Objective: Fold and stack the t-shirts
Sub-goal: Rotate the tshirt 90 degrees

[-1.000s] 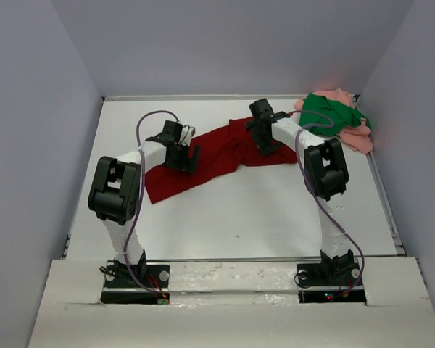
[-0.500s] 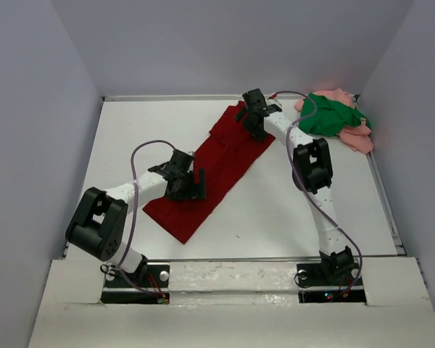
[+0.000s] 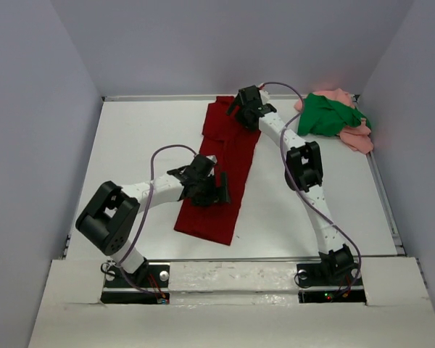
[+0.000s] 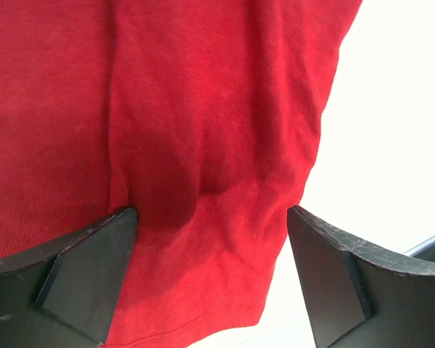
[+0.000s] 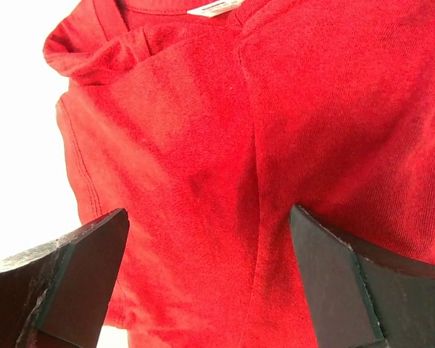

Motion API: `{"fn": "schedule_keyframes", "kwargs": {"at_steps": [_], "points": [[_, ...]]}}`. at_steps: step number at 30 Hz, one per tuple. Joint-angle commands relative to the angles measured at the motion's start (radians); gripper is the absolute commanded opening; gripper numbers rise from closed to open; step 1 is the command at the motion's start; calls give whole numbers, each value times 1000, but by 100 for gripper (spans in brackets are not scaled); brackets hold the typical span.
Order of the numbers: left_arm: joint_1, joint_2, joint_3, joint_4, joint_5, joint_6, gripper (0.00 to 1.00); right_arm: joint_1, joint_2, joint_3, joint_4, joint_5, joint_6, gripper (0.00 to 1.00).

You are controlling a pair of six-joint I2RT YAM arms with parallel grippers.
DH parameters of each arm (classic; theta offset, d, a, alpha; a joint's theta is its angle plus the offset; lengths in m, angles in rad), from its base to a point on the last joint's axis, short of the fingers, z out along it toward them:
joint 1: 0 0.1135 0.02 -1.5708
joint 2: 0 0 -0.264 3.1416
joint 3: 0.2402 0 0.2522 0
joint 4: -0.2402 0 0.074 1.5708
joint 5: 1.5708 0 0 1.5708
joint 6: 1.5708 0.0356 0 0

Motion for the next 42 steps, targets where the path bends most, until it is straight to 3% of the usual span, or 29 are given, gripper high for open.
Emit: {"fn": "schedule_keyframes", "kwargs": {"at_steps": [1,5,10,20,24,28,35,38,42], "points": [[-82,100,51,24,64,-125,99,34,70,17,22,-31,-108,97],[-185,175,166,-23,6,-149,99,34,74,24,55,-33,-159,97],[-238,167,160,-78,-39,-238,99,34,74,35,72,-43,-211,97],[-266,152,156,-121,-97,-269,99,34,80,69,124,-56,-297,98],[-266,143,218,-176,-132,-226,99,34,42,70,133,-85,-332,98],[-266,85,341,-273,-258,-154,99,34,-117,81,193,-114,-453,99],[-252,-75,593,-433,-317,-10,99,34,-518,75,234,-21,-640,100],[-237,-173,633,-445,-355,18,99,25,-732,-53,233,41,-664,100],[-119,-346,466,-346,-329,-21,99,16,-1030,-404,198,75,-653,100]]}}
